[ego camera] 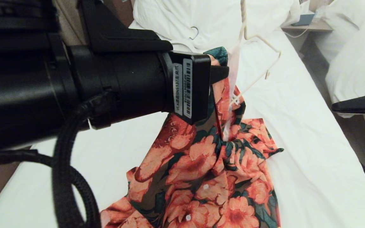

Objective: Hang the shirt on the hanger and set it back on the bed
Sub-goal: Hook the other side of the shirt onto the hanger

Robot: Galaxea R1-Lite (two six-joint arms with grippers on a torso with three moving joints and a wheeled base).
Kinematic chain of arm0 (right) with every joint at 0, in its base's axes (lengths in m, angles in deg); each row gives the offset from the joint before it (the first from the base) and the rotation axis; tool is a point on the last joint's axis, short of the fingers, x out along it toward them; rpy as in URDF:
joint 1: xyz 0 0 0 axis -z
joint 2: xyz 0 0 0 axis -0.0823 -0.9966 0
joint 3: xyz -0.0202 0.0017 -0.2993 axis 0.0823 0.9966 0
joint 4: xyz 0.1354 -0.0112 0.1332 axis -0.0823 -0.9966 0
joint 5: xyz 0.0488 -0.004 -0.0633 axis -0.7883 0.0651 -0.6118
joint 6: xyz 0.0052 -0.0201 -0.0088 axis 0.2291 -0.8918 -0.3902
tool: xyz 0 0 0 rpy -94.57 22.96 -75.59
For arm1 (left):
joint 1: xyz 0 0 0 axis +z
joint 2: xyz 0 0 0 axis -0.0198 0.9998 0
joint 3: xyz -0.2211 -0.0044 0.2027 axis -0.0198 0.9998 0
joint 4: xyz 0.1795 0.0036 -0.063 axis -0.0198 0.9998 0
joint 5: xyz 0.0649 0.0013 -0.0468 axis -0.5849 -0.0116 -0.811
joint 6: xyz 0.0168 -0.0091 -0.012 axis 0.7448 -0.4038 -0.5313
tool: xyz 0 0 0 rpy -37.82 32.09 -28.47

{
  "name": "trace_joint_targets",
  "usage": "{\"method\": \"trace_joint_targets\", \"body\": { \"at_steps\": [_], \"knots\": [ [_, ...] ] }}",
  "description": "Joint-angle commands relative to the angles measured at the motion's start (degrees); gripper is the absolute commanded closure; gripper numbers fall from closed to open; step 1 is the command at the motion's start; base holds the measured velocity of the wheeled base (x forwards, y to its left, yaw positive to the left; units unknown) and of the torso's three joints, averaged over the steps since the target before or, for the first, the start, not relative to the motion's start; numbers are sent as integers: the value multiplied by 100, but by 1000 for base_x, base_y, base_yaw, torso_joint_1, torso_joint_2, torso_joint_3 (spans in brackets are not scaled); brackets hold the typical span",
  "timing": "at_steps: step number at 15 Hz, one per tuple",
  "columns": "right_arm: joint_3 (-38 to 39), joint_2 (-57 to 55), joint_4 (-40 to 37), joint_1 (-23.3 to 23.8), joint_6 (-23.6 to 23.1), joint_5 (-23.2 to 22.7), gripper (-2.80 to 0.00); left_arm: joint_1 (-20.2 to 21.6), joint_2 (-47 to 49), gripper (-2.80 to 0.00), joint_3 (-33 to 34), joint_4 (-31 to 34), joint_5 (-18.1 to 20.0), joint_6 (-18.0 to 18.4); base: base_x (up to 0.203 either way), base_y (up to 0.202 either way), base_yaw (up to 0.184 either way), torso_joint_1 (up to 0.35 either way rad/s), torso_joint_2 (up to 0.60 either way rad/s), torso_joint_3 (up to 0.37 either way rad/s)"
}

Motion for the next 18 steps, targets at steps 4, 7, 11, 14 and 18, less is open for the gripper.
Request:
{"method": "trace_joint_targets", "body": {
  "at_steps": [4,7,11,14,18],
  "knots": [
    [-168,-40,-69,-1216,212,2150,0,-21,-324,0,312,-21,438,-608,0,0,0,0,0,0],
    [-43,-19,-151,-1725,101,3138,0,-20,-320,0,419,-40,457,-888,0,0,0,0,0,0],
    [762,-150,1143,-2171,93,3284,-280,-18,-417,0,500,-37,433,-1044,0,0,0,0,0,0],
    [1348,-192,2240,-2433,146,3323,-280,-13,-526,0,778,-40,423,-1058,0,0,0,0,0,0],
    [1966,-413,3529,-2491,98,3363,-280,-12,-517,0,746,-49,424,-1152,0,0,0,0,0,0]
  ]
}}
